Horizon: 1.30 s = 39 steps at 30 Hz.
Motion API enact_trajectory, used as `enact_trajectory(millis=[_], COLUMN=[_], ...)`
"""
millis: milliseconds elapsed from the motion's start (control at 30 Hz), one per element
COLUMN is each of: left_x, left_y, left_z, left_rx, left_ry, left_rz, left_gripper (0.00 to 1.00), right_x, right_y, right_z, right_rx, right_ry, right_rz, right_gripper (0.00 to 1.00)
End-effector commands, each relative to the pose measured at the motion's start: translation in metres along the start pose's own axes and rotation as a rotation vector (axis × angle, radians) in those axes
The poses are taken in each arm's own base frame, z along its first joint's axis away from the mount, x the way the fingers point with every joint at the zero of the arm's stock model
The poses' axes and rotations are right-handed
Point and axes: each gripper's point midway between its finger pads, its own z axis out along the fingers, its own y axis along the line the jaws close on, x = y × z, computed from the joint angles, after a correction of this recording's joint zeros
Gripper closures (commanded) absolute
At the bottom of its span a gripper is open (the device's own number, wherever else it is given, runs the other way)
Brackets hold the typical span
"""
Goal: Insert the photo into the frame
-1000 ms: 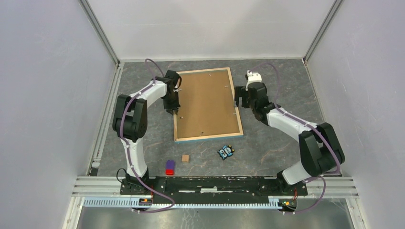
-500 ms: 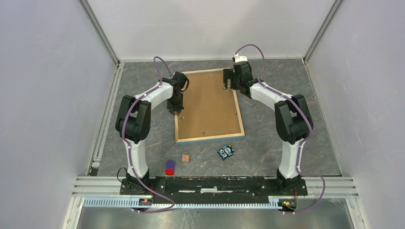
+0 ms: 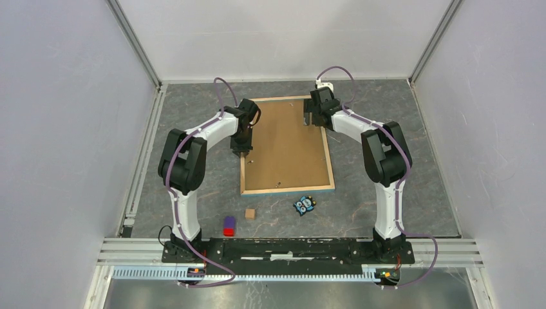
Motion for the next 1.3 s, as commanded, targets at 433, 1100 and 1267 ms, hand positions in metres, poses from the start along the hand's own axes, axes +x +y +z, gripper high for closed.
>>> enact_trajectory(millis=[433, 1100, 1267], left_x=[0.018, 0.016, 0.015], left_y=[-0.009, -0.005, -0.006], left_z=[-0.002, -0.001, 0.000], left_rx=[0.016, -0.006, -0.004], left_ry=[0.072, 0.065, 0.068], left_rz=[-0.040, -0.042, -0.042], left_gripper=[0.98, 0.98, 0.98], right_x=[-0.011, 0.012, 0.015], right_y=[-0.008, -0.011, -0.008], right_z=[0.011, 0.011, 0.008], right_rx=[0.070, 0.074, 0.041], right_ry=[-0.025, 0.039, 0.051], right_rz=[0.056, 0.059, 0.037], right_gripper=[0.11, 0.35, 0.44])
